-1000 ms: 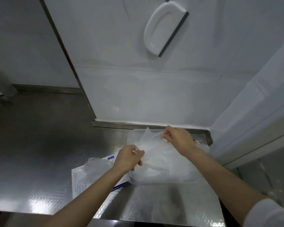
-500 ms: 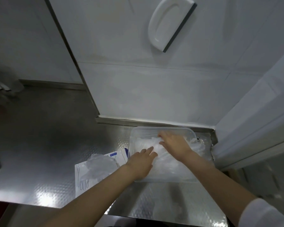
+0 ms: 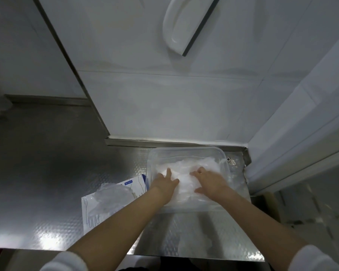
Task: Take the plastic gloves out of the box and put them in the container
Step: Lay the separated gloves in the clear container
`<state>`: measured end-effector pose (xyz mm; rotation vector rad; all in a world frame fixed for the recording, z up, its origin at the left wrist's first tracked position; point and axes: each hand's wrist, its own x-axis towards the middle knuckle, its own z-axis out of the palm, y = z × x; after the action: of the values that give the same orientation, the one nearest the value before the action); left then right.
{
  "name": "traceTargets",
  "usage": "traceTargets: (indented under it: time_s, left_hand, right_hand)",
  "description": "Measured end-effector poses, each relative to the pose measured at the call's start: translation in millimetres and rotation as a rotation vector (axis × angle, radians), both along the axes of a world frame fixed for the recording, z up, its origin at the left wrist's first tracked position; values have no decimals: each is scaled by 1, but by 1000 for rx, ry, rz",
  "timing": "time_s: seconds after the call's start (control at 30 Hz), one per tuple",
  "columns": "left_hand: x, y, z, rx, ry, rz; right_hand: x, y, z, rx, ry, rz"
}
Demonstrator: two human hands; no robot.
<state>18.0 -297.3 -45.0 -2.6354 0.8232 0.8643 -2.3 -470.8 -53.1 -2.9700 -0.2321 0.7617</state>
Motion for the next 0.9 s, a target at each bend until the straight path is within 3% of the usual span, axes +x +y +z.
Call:
traceTargets:
  time_s: [0.33,0.43,0.5,0.6,0.67,0.77,0.9]
  left_hand:
    - [12,4,-1,47,45,-132]
    - [10,12,15,-49,-8,-181]
    - [2,22,29,-235,-78,-172]
    - [-12,51,50,-621,-242,-17]
    - [-15,79,56,-739,-360,106]
    - [-16,122,56,-654,-444,320]
    - [-19,169,34,-465,-245,506]
  right_hand:
    - [5,6,3,-97,20,-1]
    - [5,16,17,-149,-55,-54]
    - [1,29,31,-92,-152,-100]
    - [-10,61,53,203,-338,-176]
    - [-20,90,66,408,-425,-127]
    - [-33,133,73,565,-388,38]
    - [-37,186,47,450,-267,174]
